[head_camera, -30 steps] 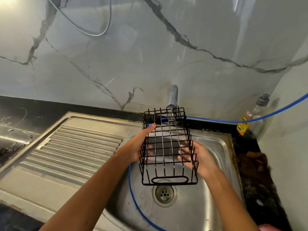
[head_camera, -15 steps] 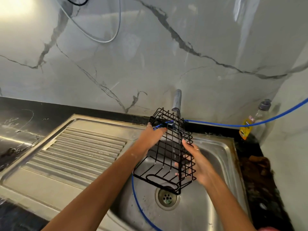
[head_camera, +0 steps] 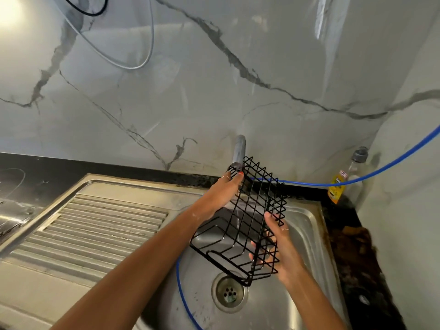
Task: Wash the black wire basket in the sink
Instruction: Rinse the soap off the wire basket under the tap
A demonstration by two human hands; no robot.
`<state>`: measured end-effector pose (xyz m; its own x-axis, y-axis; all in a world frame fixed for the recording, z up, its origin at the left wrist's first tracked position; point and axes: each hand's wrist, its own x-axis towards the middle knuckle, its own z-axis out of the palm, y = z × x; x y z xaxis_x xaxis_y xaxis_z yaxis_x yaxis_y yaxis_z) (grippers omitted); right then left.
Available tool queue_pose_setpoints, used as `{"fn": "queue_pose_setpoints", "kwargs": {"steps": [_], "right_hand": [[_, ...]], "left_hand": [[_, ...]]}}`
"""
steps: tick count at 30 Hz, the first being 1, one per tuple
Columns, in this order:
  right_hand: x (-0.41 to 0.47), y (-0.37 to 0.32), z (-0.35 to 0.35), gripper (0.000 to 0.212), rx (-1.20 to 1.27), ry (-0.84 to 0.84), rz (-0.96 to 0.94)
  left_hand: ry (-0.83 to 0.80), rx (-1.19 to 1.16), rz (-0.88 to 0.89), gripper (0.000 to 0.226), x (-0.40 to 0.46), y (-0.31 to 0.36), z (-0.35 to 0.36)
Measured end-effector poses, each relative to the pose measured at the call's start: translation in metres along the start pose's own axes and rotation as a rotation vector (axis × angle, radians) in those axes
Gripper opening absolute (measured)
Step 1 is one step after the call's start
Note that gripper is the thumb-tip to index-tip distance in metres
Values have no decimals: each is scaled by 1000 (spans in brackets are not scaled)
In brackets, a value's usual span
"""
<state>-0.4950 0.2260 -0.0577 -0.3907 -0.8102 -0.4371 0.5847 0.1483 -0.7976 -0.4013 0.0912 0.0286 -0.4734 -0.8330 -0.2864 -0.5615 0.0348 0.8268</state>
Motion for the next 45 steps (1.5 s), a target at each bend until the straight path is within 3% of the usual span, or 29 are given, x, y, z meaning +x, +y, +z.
{"fn": "queue_pose_setpoints", "kwargs": {"steps": [3, 10, 16, 20, 24, 32, 36, 40, 42, 45], "right_hand": [[-1, -2, -4, 53, -17, -18, -16], [6, 4, -17, 43, 23, 4, -30], [7, 10, -11, 82, 109, 32, -45], [11, 1, 1, 48, 106, 148, -102], [13, -3, 9, 42, 96, 194, -114], [12, 3, 16, 51, -2, 179, -100], [15, 3, 23, 78, -39, 212, -97], [17, -4, 28, 65, -67, 219, -130], [18, -6, 29, 59, -98, 211, -137], [15, -10, 30, 67, -168, 182, -151]], "left_hand": [[-6, -55, 14, 54, 11, 8, 2], [-48, -134, 12, 49, 32, 22, 10], [-121, -117, 35, 48, 38, 35, 10], [-123, -75, 47, 48, 37, 36, 6], [-65, -27, 6, 55, 30, 28, -2], [-12, -43, -26, 55, -18, -17, -15], [51, -103, -9, 46, -49, -44, -16], [129, -121, 16, 23, -83, -61, -12], [144, -118, 11, 20, -92, -67, -11], [155, -157, -11, 24, -100, -72, -12]]}}
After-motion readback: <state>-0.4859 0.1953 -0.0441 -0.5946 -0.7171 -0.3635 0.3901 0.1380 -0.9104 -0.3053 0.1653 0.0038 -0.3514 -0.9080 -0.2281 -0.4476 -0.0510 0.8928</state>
